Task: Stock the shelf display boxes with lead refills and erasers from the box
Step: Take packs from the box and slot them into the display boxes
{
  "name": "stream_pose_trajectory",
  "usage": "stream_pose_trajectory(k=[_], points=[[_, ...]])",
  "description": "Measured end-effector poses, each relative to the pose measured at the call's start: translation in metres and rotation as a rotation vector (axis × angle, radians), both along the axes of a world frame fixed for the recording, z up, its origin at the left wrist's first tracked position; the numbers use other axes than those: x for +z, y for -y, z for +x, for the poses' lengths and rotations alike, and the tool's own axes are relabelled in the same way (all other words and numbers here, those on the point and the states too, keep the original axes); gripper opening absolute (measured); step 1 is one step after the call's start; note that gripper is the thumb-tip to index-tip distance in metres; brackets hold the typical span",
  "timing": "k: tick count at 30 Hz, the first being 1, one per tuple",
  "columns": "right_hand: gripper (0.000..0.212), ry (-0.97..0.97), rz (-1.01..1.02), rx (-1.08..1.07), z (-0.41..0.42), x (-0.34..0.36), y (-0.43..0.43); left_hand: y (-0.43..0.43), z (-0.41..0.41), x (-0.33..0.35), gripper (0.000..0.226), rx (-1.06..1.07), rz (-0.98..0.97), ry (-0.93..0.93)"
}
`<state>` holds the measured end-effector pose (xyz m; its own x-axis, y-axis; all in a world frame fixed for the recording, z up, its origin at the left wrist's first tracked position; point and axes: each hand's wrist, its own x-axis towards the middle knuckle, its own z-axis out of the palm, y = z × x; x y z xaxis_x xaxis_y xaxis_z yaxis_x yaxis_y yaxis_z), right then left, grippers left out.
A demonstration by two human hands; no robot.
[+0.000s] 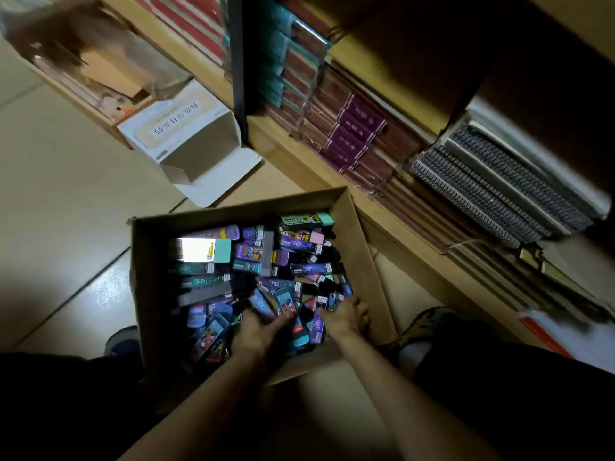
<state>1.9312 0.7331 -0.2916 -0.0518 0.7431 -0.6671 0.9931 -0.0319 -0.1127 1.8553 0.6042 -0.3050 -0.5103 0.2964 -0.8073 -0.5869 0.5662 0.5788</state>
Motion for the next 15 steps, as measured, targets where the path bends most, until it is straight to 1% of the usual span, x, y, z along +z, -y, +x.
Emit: stream_pose_trajectory(k=[2, 4, 6, 8, 10, 11, 13, 15], points=[[0.074, 0.024, 0.071, -0.003, -0.003, -0.004, 0.006, -0.007, 0.002, -0.004, 0.052, 0.005, -0.134, 0.017], [0.07, 0.021, 0.104, -0.001, -0.004, -0.008, 0.009, -0.014, 0.003, -0.002, 0.057, -0.017, -0.289, -0.026], [0.067, 0.001, 0.099, -0.016, -0.003, -0.01, 0.008, -0.019, 0.005, 0.0, 0.057, -0.062, -0.369, -0.096], [0.064, -0.031, 0.091, -0.04, 0.001, -0.012, 0.005, -0.022, 0.007, -0.005, 0.05, -0.066, -0.319, -0.144], [0.062, -0.058, 0.105, -0.022, 0.005, -0.012, 0.004, -0.021, 0.007, -0.01, 0.038, -0.085, -0.211, -0.167], [0.061, -0.093, 0.109, -0.018, 0.006, -0.014, 0.003, -0.019, 0.005, -0.013, 0.035, -0.097, -0.159, -0.174], [0.055, -0.211, 0.088, -0.055, 0.006, -0.015, 0.001, -0.012, 0.001, -0.017, 0.04, -0.138, -0.101, -0.191], [0.042, -0.308, 0.068, -0.127, 0.005, -0.014, -0.001, -0.006, -0.001, -0.023, 0.045, -0.179, -0.1, -0.196]])
